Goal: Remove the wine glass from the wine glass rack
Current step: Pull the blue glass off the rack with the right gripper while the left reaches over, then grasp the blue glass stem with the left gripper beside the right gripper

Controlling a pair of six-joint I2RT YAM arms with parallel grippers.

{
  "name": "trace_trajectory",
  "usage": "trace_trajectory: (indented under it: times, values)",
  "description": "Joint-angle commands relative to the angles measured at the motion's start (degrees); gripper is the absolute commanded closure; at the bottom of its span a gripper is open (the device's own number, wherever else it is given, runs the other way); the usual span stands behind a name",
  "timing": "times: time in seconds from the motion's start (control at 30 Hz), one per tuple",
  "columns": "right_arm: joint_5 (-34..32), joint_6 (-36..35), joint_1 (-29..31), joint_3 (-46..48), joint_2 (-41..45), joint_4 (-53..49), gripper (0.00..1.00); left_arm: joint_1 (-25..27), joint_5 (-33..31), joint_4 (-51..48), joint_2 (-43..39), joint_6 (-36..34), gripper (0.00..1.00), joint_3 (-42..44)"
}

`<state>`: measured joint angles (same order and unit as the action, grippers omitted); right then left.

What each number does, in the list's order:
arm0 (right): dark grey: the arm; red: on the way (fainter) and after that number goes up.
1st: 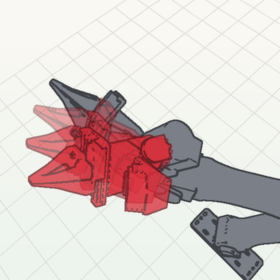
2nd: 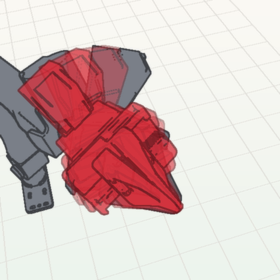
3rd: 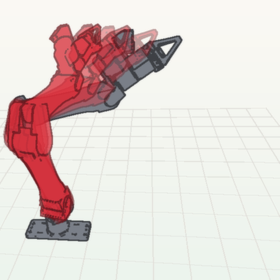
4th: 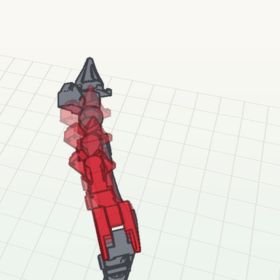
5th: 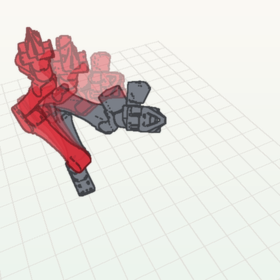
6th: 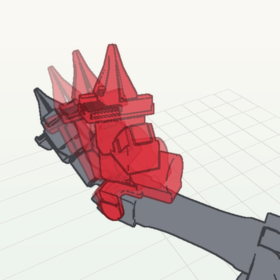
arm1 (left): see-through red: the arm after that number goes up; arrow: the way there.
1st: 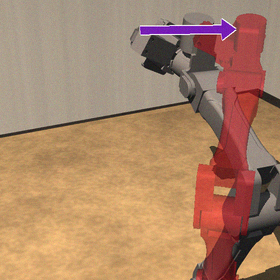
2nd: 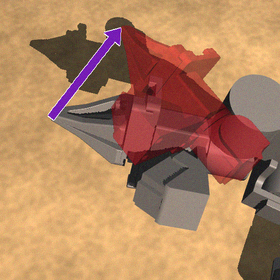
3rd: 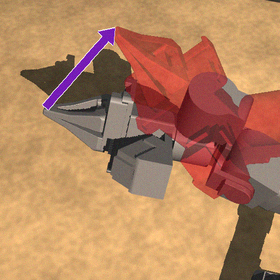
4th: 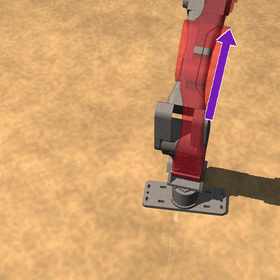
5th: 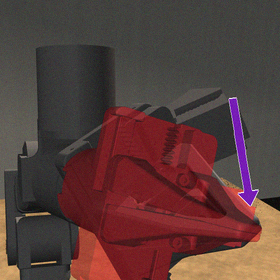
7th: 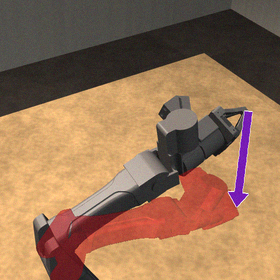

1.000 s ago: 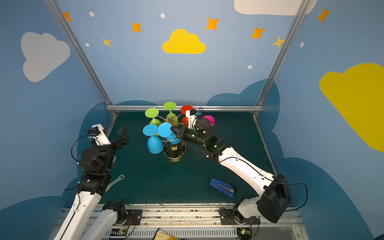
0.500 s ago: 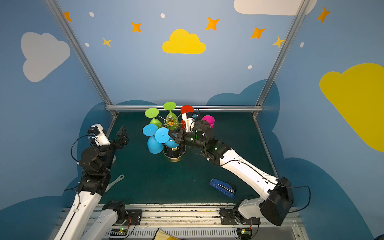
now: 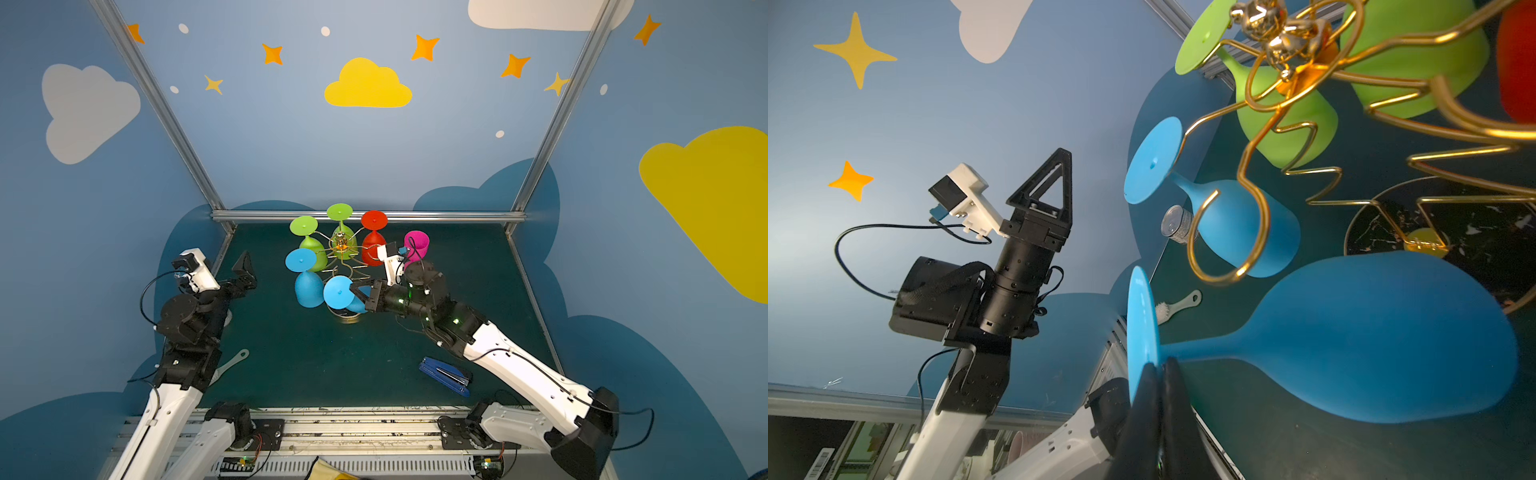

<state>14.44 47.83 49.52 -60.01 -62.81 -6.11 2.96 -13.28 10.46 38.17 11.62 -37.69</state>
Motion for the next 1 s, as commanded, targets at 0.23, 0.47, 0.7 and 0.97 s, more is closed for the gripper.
trace_trajectory:
  times: [0.23,0.47,0.7,0.97]
  values:
    - [-14.2,-10.2,-1.8,-0.9,15.7,-16.6,1.00,-1.0,8.5,-3.0,-3.5,4.5,0.02,-4.1]
    - [-20.9,-20.0,-3.2,-7.7,21.6,-23.7,1.00,-1.0,36.8,-10.5,2.8,14.3,0.13,-16.6]
    - [-18.2,-29.9,-3.2,-16.2,19.5,-23.1,1.00,0.5,65.5,2.6,14.7,30.3,0.22,-25.3]
    - [-8.5,-36.1,-3.2,-26.1,10.1,-21.1,1.00,10.4,72.8,2.2,22.1,26.3,0.25,-31.8]
